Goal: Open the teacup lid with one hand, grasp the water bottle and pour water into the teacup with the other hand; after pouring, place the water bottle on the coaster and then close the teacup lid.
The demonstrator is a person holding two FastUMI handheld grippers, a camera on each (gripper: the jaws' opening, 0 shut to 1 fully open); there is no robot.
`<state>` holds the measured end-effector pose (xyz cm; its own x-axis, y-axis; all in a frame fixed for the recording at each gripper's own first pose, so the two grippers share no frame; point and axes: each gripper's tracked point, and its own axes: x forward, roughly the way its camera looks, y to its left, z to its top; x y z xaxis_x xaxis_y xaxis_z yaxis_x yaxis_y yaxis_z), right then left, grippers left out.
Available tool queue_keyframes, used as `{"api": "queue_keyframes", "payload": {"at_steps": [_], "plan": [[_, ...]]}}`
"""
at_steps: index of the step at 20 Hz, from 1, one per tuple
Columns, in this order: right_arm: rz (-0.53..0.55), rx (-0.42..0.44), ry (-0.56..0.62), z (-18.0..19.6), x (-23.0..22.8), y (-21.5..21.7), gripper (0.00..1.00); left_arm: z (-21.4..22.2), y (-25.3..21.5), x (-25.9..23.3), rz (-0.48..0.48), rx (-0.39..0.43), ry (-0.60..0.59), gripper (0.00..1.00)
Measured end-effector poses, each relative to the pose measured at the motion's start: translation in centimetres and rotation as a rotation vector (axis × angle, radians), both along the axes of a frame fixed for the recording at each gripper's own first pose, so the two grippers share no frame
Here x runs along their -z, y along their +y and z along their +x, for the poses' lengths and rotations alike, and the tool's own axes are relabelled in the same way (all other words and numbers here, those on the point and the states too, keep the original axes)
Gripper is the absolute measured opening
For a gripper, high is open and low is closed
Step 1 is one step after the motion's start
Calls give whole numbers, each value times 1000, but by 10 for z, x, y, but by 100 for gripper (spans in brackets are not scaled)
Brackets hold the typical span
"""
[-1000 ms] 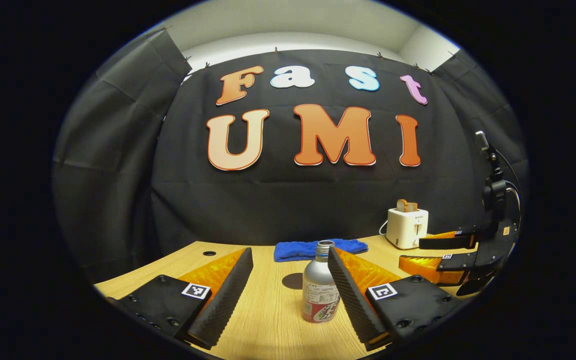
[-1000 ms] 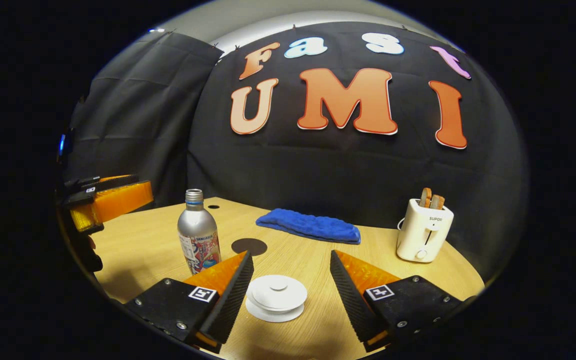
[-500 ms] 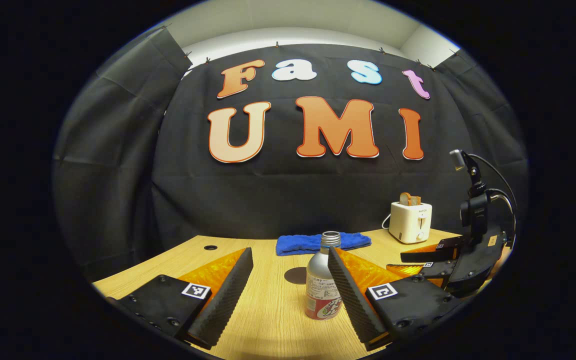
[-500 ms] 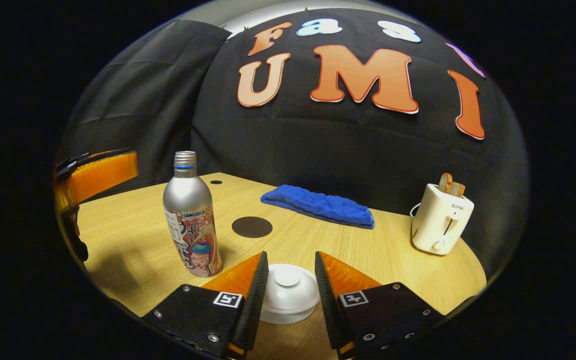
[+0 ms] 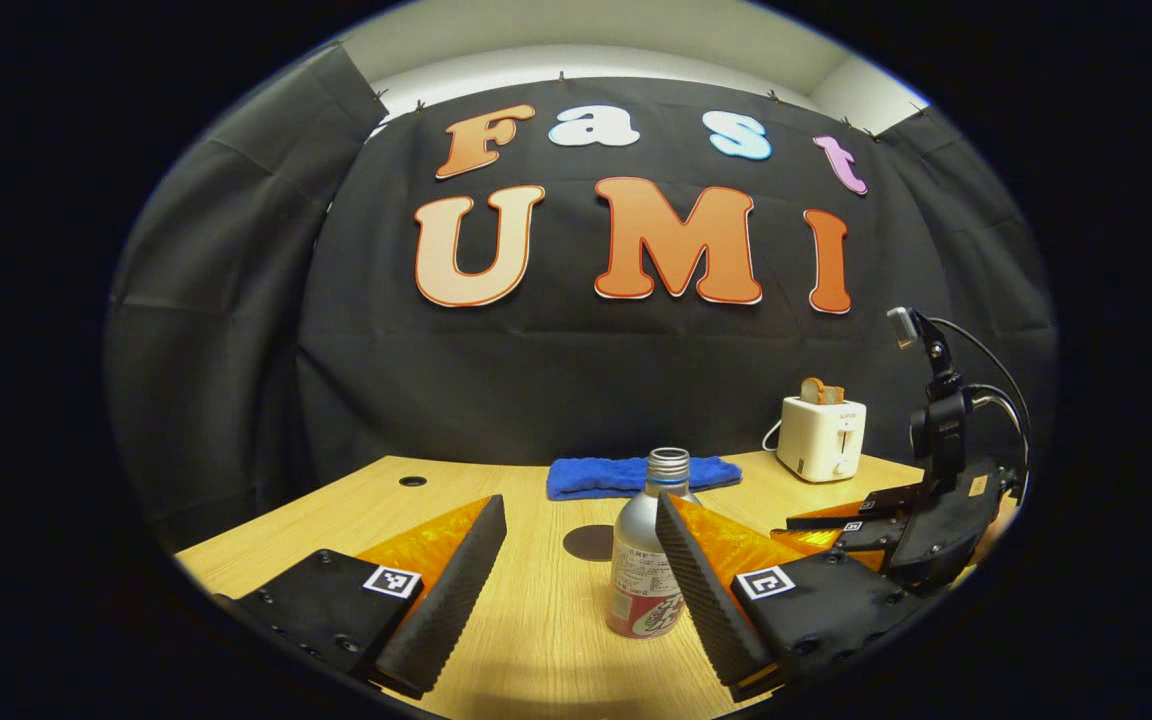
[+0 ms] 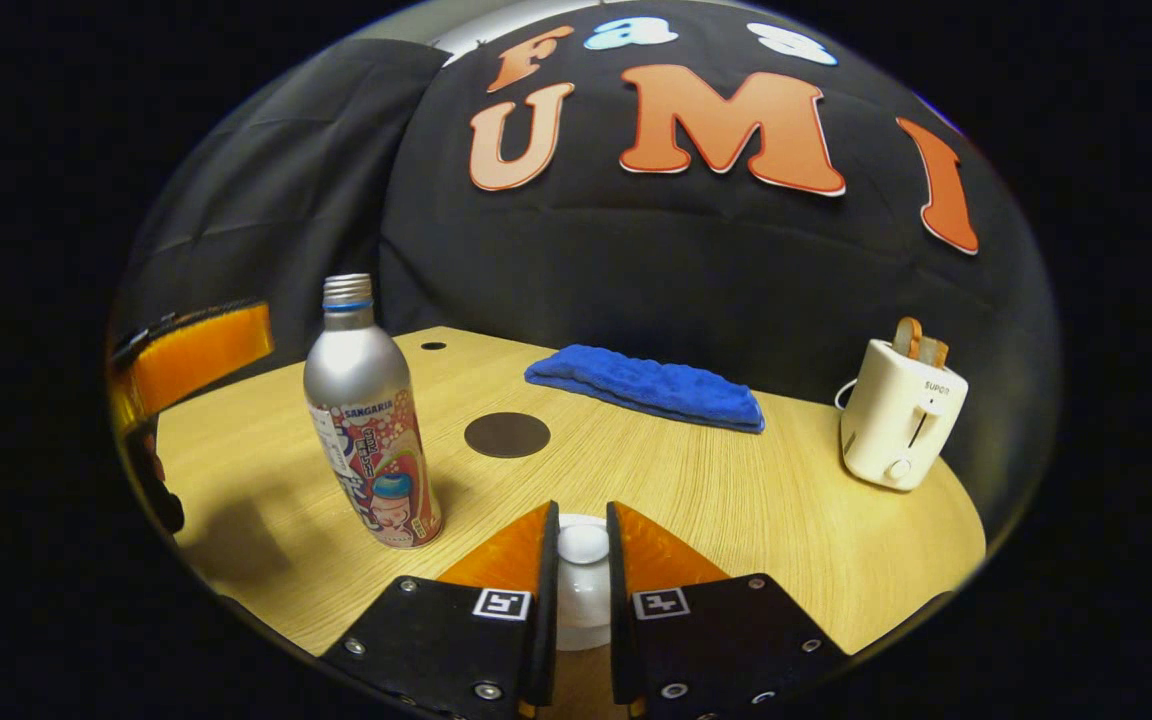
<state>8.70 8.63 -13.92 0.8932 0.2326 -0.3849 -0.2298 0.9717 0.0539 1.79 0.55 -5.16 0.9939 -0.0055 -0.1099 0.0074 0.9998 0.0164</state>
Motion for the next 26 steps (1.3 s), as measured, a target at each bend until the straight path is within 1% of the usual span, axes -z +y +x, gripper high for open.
{"api": "queue_keyframes", "payload": {"at_steps": [1,2,3,5,9,10,11,13,17,21,24,25,26], "plan": [[23,10,-1,1,-3,-3,22,1,-2,1,-5,6,4,97],[45,19,-9,3,-7,-6,22,2,-3,4,-8,12,8,100],[66,22,-15,3,-12,-7,22,3,-4,6,-12,18,12,99],[97,27,-28,2,-19,-12,22,5,-8,9,-25,34,15,100],[107,58,-73,0,-39,-31,22,7,-25,12,-27,95,17,97],[109,67,-82,-1,-43,-36,22,9,-28,15,-16,109,23,99],[110,76,-91,-3,-47,-41,22,10,-34,20,-6,124,38,97],[107,89,-102,-6,-52,-52,22,12,-42,30,4,146,66,100],[80,114,-127,-13,-60,-70,22,21,-47,47,1,139,116,99],[89,140,-170,-15,-72,-84,22,30,-56,59,2,140,156,99],[100,154,-171,-18,-74,-92,22,34,-58,69,3,140,191,99],[98,162,-176,-20,-75,-94,22,36,-59,71,6,138,199,97],[97,168,-178,-21,-77,-98,22,36,-59,73,9,139,206,99]]}}
